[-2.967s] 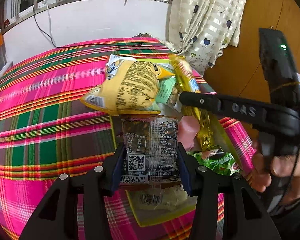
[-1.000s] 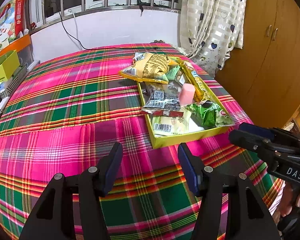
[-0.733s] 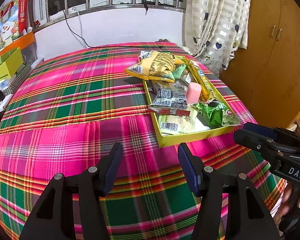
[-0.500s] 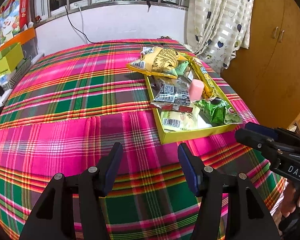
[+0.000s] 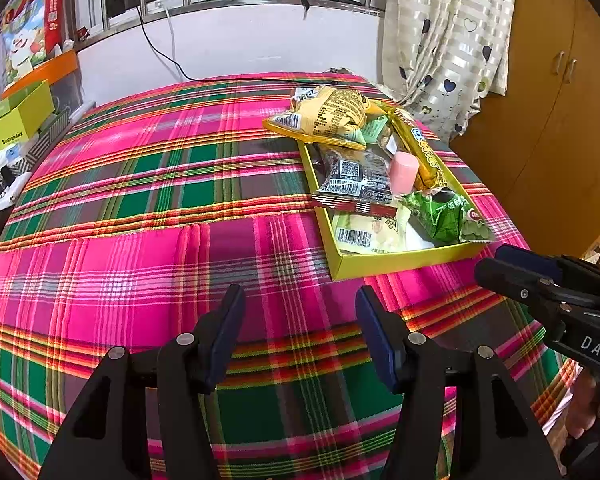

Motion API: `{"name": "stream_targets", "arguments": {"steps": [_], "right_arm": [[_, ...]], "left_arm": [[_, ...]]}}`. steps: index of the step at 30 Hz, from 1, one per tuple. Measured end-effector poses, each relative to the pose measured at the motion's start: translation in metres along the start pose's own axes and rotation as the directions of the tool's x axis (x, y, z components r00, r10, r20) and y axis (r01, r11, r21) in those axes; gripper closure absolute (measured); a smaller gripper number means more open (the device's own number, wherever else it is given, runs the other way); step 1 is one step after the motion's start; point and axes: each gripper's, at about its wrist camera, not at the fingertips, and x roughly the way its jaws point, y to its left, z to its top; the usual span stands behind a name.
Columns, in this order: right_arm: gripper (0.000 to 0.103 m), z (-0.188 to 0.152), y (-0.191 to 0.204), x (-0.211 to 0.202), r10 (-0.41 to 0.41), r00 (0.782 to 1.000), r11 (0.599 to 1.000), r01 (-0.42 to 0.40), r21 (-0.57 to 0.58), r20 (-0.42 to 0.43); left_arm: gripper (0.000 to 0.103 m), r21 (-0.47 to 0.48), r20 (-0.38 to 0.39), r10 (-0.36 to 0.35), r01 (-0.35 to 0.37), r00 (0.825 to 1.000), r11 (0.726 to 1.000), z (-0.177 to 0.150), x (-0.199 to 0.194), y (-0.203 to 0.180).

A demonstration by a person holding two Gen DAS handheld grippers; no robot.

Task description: Organize snacks

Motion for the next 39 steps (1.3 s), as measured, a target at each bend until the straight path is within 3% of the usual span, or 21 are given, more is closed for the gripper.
{"name": "stream_targets", "arguments": {"steps": [15, 24, 39], "right_arm": [[0.063, 0.000, 0.002, -0.001, -0.009, 1.000, 1.000, 0.009, -0.006, 0.004], [0.063, 0.000, 0.002, 0.000, -0.010, 1.000, 1.000, 0.010, -0.007, 0.003], [0.063, -0.002, 0.003, -0.001, -0.015, 1.000, 1.000, 0.015, -0.016, 0.000]], "left_arm": [[0.045, 0.011, 0.001, -0.007, 0.007, 1.000, 1.000, 0.000, -0.005, -0.006], [0.045, 0.012, -0.009, -0.046, 0.046, 0.999, 0.999, -0.001, -0.006, -0.009], [0.045, 0.031, 0.002, -0.025, 0.025, 1.000, 0.999, 0.000, -0.009, -0.012]]}}
